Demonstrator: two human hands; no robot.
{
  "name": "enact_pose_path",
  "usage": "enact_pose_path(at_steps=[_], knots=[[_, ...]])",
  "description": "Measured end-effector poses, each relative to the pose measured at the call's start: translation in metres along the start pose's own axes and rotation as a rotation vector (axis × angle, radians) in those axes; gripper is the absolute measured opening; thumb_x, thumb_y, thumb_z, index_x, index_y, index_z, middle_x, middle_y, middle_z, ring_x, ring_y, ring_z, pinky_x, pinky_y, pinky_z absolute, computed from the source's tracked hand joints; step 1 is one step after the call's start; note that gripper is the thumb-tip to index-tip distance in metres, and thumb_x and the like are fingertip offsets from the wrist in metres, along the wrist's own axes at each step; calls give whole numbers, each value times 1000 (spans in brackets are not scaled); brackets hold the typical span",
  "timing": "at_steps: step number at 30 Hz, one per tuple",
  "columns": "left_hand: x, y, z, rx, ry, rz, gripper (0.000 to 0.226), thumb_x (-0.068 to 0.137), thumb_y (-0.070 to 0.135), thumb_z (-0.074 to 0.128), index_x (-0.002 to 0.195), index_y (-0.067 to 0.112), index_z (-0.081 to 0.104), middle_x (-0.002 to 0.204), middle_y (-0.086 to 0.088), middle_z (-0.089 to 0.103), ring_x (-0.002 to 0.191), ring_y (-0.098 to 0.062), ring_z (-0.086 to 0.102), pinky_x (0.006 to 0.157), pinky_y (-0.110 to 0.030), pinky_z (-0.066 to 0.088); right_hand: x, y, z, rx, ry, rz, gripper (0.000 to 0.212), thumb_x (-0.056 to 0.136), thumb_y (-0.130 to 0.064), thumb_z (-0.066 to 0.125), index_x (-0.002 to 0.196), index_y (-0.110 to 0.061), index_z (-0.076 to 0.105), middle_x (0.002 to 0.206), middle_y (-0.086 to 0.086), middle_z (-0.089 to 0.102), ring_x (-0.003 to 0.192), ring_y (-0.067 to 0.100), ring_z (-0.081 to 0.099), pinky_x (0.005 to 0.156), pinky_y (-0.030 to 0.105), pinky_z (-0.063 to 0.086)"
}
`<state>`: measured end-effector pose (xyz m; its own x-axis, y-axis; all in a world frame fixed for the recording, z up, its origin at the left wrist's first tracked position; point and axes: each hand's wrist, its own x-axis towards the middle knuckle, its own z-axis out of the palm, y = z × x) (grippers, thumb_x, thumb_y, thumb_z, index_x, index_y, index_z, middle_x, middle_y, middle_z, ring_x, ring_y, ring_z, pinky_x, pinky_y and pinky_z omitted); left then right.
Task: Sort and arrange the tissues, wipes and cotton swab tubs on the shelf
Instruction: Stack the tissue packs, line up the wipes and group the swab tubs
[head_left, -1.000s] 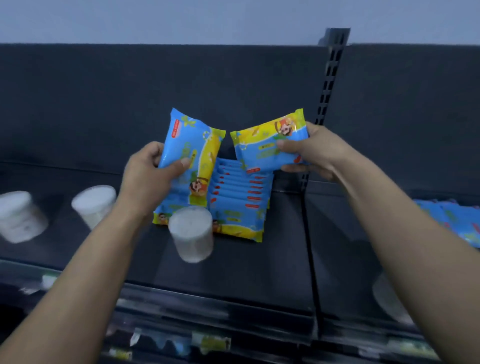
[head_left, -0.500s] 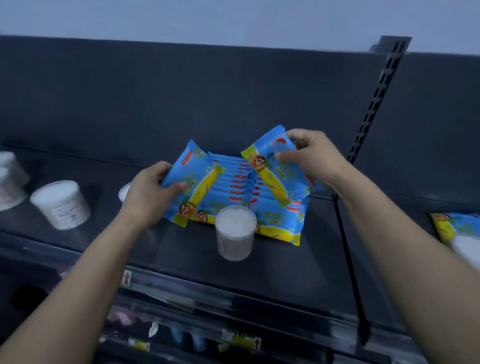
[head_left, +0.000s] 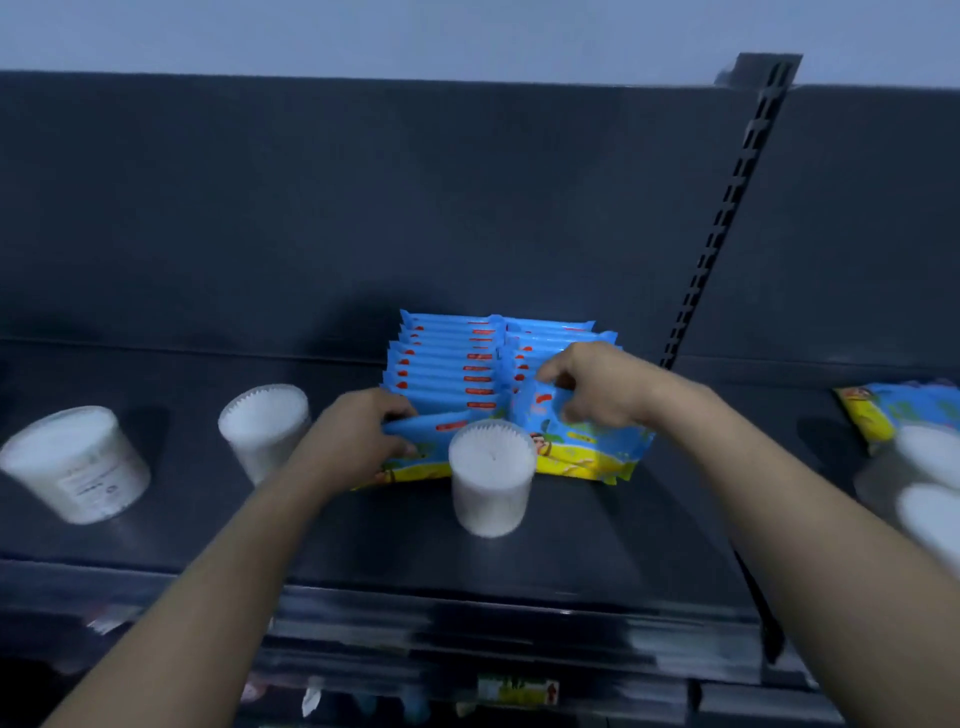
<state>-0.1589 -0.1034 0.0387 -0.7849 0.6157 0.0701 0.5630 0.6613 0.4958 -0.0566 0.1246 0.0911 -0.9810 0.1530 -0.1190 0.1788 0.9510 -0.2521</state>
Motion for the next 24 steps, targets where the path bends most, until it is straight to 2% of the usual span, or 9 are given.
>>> enact_pose_path(at_steps=[1, 2, 4, 6, 9, 13, 17, 22, 24], knots=[[5, -3, 1, 4, -17, 30, 21, 68, 15, 78, 87, 17, 69, 85, 4, 59, 84, -15, 55, 74, -28, 43, 0, -3, 5, 6, 7, 29, 38, 78, 2, 56, 61, -27, 40, 63, -12, 34, 78, 19, 40, 51, 21, 29], [9, -5, 1, 3, -31, 58, 21, 68, 15, 78, 86, 17, 69, 84, 4, 57, 84, -16, 55, 75, -29, 42, 1, -3, 11, 7, 18, 55, 39, 78, 1, 58, 62, -27, 37, 65, -12, 36, 77, 19, 41, 53, 24, 30], [18, -9, 2, -7, -51, 105, 21, 68, 15, 78, 83, 19, 65, 85, 3, 56, 85, -17, 54, 74, -29, 42, 2, -6, 19, 22, 49, 103, 28, 76, 0, 61, 74, -25, 46, 77, -6, 51, 80, 20, 48, 62, 27, 40], [25, -12, 4, 1, -59, 150, 24, 68, 16, 77, 80, 21, 57, 86, 1, 56, 85, -19, 53, 73, -29, 41, 2, -8, 26, 67, 85, 146, 25, 73, -2, 63, 82, -22, 51, 85, -2, 57, 82, 20, 53, 70, 29, 46], [29, -14, 8, 56, -53, 243, 29, 71, 16, 75, 81, 19, 48, 86, 2, 49, 85, -16, 46, 70, -26, 32, 0, -10, 34, 92, 105, 183, 23, 71, -3, 61, 79, -23, 53, 81, -4, 57, 77, 17, 53, 67, 27, 44], [28, -21, 14, 107, -39, 361, 36, 69, 14, 76, 89, 16, 47, 93, 5, 38, 90, -12, 36, 75, -21, 26, 2, -13, 37, 106, 115, 197, 25, 70, -3, 61, 76, -26, 53, 81, -4, 61, 79, 19, 55, 72, 33, 48], [28, -18, 18, 99, 34, 376, 40, 69, 15, 76, 85, 17, 40, 92, 5, 38, 89, -13, 35, 74, -24, 28, 2, -12, 37, 84, 121, 178, 26, 71, -1, 60, 75, -26, 54, 82, -3, 63, 80, 18, 55, 72, 35, 48], [28, -12, 22, 308, 132, 326, 40, 70, 30, 74, 98, 14, 51, 104, -3, 49, 102, -24, 39, 81, -33, 29, 3, -8, 36, 30, 124, 125, 17, 75, -3, 60, 88, -14, 62, 81, -5, 57, 79, 18, 52, 68, 32, 44], [27, -11, 22, 311, 140, 292, 43, 70, 31, 74, 101, 13, 50, 106, -4, 49, 100, -23, 39, 80, -33, 29, 3, -7, 35, 15, 129, 84, 19, 77, -5, 61, 94, -14, 62, 90, -7, 53, 87, 17, 52, 72, 30, 43]])
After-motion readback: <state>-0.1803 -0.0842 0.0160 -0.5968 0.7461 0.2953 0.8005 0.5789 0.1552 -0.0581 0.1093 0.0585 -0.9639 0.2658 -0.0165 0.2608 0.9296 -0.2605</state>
